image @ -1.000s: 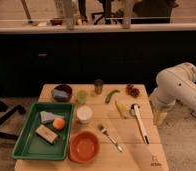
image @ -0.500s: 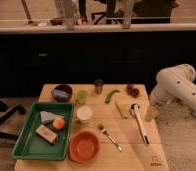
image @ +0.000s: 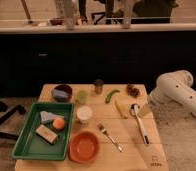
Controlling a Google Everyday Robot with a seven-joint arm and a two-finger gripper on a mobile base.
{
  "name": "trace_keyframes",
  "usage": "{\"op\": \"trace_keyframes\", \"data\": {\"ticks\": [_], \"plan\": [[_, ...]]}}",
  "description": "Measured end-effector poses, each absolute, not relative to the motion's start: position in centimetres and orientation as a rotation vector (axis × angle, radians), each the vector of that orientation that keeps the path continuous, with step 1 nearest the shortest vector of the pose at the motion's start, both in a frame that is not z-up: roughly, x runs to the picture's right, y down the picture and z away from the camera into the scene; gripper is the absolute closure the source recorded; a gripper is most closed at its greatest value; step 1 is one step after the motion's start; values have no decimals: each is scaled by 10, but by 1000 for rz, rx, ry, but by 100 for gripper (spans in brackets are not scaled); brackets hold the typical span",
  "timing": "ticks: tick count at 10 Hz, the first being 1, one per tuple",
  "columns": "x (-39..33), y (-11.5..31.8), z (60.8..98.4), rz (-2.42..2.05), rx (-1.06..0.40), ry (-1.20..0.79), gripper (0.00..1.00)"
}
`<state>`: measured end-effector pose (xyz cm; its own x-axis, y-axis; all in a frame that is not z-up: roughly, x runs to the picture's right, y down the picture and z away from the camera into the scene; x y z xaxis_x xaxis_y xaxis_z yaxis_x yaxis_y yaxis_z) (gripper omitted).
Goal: Place brush in red bowl
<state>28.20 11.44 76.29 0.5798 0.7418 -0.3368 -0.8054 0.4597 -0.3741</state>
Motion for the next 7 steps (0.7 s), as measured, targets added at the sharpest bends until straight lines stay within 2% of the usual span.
{"op": "trace_keyframes", "data": {"ticks": [7], "plan": [[272,142,820,1047,-564,109,20]]}}
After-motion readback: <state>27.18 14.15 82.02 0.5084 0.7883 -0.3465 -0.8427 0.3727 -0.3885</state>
